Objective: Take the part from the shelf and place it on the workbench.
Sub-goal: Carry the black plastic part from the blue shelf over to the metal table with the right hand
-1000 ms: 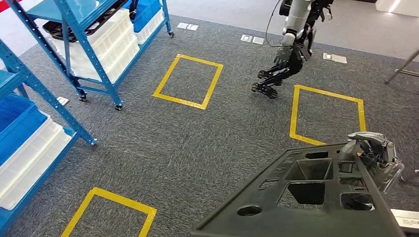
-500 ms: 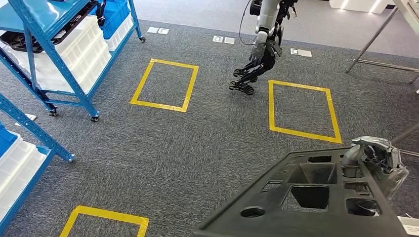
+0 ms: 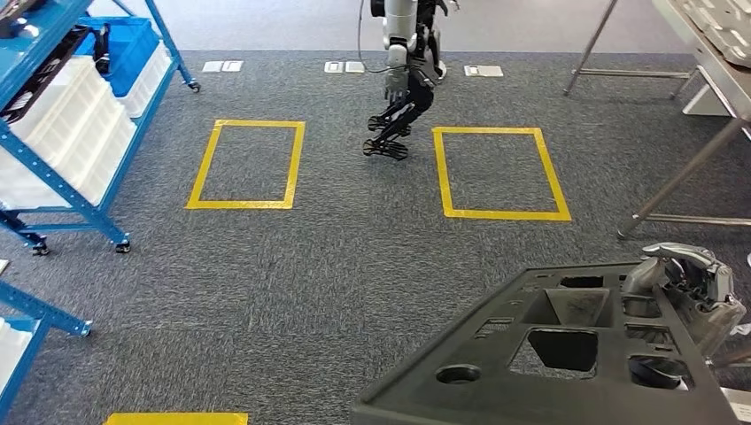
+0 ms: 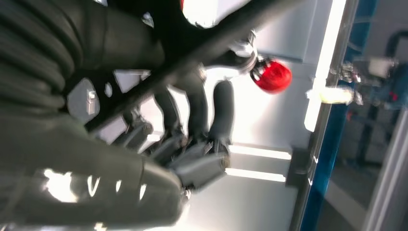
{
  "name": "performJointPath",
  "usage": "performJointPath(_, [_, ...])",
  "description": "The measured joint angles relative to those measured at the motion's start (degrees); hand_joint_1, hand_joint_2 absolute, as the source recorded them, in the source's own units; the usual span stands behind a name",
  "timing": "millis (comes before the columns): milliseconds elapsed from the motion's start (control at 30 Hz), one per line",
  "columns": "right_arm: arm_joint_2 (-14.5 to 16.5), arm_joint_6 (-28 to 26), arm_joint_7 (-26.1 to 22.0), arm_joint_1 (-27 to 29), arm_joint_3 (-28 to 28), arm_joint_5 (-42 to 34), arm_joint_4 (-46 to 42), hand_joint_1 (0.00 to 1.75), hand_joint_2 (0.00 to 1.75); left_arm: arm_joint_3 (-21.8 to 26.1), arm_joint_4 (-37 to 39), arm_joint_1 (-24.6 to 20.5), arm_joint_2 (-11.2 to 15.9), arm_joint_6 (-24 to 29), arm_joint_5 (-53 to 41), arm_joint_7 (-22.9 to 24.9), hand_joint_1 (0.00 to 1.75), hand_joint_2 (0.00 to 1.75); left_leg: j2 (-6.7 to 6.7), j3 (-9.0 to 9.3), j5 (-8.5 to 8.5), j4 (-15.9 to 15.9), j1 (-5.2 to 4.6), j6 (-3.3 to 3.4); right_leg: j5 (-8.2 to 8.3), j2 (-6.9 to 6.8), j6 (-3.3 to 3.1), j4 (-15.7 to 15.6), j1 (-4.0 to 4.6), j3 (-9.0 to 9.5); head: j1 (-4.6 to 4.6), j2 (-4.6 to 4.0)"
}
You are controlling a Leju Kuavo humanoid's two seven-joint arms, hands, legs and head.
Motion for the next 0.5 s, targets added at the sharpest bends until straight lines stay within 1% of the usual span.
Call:
performJointPath(33, [0.0, 0.0, 0.0, 0.0, 0.0, 0.0, 0.0, 1.75, 1.75, 0.0, 0.0, 0.1, 0.0, 0.0, 0.0, 0.0, 0.00, 1.75, -0.63, -2.17, -1.34, 4.0, -0.04, 0.01, -0.04, 0.67, -0.26, 0.0, 0.07, 0.06, -0.34, 0.00])
performJointPath(67, [0.1, 0.0, 0.0, 0.0, 0.0, 0.0, 0.0, 1.75, 1.75, 0.0, 0.0, 0.2, 0.0, 0.0, -0.1, 0.0, 0.00, 1.75, -0.88, -3.77, -1.71, 6.5, -0.07, 0.00, -0.09, 1.41, -0.31, 0.0, 0.11, 0.14, -0.57, 0.00])
performJointPath(100, [0.1, 0.0, 0.0, 0.0, 0.0, 0.1, 0.0, 1.75, 1.75, 0.0, 0.0, 0.2, 0.0, 0.0, -0.1, 0.0, 0.00, 1.75, -0.95, -4.42, -0.91, 6.9, -0.05, 0.00, -0.13, 2.16, -0.30, 0.1, 0.11, 0.24, -0.69, 0.00])
performJointPath(133, [0.1, 0.0, 0.0, 0.0, 0.0, 0.1, 0.0, 1.75, 1.75, 0.0, 0.0, 0.2, 0.0, 0.0, -0.1, 0.0, 0.00, 1.75, -1.07, -3.95, 0.98, 4.9, 0.04, 0.00, -0.21, 2.89, -0.22, 0.2, 0.05, 0.37, -0.76, 0.00])
performJointPath(167, [0.1, 0.0, 0.0, 0.0, 0.0, 0.1, 0.0, 1.75, 1.75, 0.0, 0.0, 0.2, 0.0, 0.0, -0.1, 0.0, 0.00, 1.75, -1.61, -2.65, 3.44, 1.2, 0.22, -0.06, -0.37, 3.58, -0.06, 0.4, -0.05, 0.49, -0.85, 0.00])
performJointPath(200, [0.1, 0.0, 0.0, 0.0, 0.0, 0.1, 0.0, 1.75, 1.75, 0.0, 0.0, 0.2, 0.0, 0.0, -0.1, 0.0, 0.00, 1.75, -2.76, -1.20, 5.37, -2.6, 0.46, -0.16, -0.60, 4.21, 0.22, 0.7, -0.08, 0.51, -0.98, 0.00])
performJointPath(233, [0.2, 0.0, 0.0, -0.1, 0.0, 0.1, 0.0, 1.75, 1.75, 0.0, 0.0, 0.2, 0.0, 0.0, -0.1, 0.0, 0.00, 1.75, -3.80, -0.03, 6.71, -5.8, 0.65, -0.16, -0.80, 4.82, 0.52, 1.0, -0.07, 0.41, -1.09, 0.00])
performJointPath(267, [0.2, 0.0, 0.0, -0.1, 0.0, 0.1, 0.0, 1.75, 1.75, 0.0, 0.0, 0.2, 0.0, 0.0, -0.1, 0.0, 0.00, 1.75, -4.59, 0.63, 7.28, -7.6, 0.71, -0.08, -0.90, 5.34, 0.85, 1.2, -0.09, 0.24, -1.14, 0.00])
performJointPath(300, [0.2, 0.0, 0.0, 0.0, 0.0, 0.1, 0.0, 1.75, 1.75, 0.0, 0.0, 0.2, 0.0, 0.0, -0.1, 0.0, 0.00, 1.75, -4.86, 0.80, 7.21, -8.2, 0.61, 0.13, -0.87, 5.83, 1.18, 1.2, -0.12, 0.08, -1.15, 0.00])
performJointPath(333, [0.2, 0.0, 0.0, 0.0, 0.0, 0.1, 0.0, 1.75, 1.75, 0.0, 0.0, 0.2, 0.0, 0.0, -0.1, 0.0, 0.00, 1.75, -4.39, 0.82, 7.30, -8.3, 0.47, 0.47, -0.73, 6.31, 1.46, 1.1, -0.23, -0.07, -1.10, 0.00])
performJointPath(367, [0.2, -0.1, 0.0, 0.0, 0.0, 0.1, 0.0, 1.75, 1.75, 0.0, 0.0, 0.2, 0.0, 0.0, -0.1, 0.0, 0.00, 1.75, -3.84, 0.89, 7.43, -8.4, 0.41, 0.85, -0.64, 6.39, 1.72, 1.0, -0.33, -0.17, -1.04, 0.00])
performJointPath(400, [0.2, -0.1, 0.0, 0.0, 0.0, 0.1, 0.0, 1.75, 1.75, 0.0, 0.0, 0.1, 0.0, 0.0, -0.1, 0.0, 0.00, 1.75, -3.33, 0.99, 7.56, -8.6, 0.41, 1.21, -0.87, 5.72, 1.91, 1.3, -0.30, -0.41, -0.88, 0.00])
performJointPath(433, [0.2, -0.1, 0.0, 0.0, 0.0, 0.1, 0.0, 1.75, 1.75, 0.0, 0.0, 0.1, 0.0, 0.0, -0.1, 0.0, 0.00, 1.75, -2.72, 1.08, 7.68, -8.9, 0.46, 1.55, -1.67, 4.63, 2.05, 2.6, -0.23, -1.09, -0.61, 0.00])
performJointPath(467, [0.2, -0.1, 0.0, 0.0, 0.0, 0.1, 0.0, 1.75, 1.75, 0.0, 0.0, 0.1, 0.0, 0.0, -0.1, 0.0, 0.00, 1.75, -2.08, 1.16, 7.73, -9.0, 0.46, 1.82, -3.05, 3.28, 2.15, 5.0, -0.19, -2.31, -0.29, 0.00])
performJointPath(500, [0.2, -0.1, 0.0, -0.1, 0.0, 0.1, 0.0, 1.75, 1.75, 0.0, 0.0, 0.1, 0.0, 0.0, -0.1, 0.0, 0.00, 1.75, -1.43, 1.20, 7.68, -9.1, 0.38, 2.00, -4.80, 2.09, 2.24, 8.6, -0.22, -4.10, 0.07, 0.00])
